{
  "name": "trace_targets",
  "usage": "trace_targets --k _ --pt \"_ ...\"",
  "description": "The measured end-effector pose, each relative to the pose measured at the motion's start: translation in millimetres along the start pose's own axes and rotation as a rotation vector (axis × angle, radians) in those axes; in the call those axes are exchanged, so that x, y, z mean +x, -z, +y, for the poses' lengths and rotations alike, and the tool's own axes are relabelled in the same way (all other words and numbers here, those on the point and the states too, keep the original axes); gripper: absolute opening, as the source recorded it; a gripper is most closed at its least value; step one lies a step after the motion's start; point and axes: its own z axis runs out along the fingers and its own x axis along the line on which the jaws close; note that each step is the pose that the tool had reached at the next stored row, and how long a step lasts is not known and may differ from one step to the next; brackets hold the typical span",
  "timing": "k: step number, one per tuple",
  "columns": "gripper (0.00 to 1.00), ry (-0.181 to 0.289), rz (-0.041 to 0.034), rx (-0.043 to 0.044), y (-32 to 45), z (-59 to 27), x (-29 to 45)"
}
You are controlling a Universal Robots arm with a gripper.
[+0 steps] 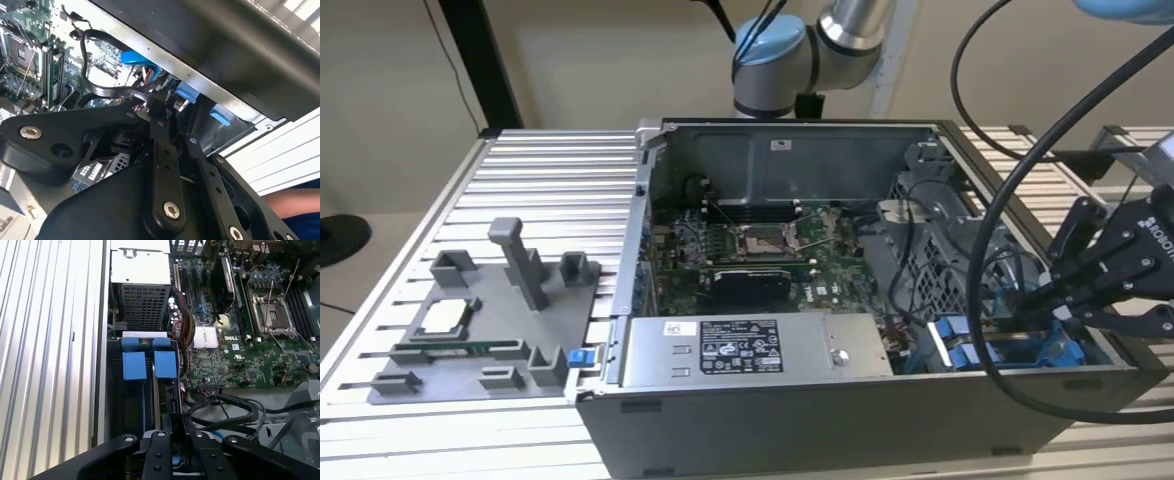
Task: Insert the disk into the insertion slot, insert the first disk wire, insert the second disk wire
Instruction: 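Insert the first disk wire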
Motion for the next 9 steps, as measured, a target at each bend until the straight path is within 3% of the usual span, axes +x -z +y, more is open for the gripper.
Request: trace_targets --k 5,9 --pt "0.00 0.001 0.0002 0.0054 -0.1 0.0 -1.0" --pt "0.00 0.005 0.0043 0.0284 -1.6 1.4 -6.5"
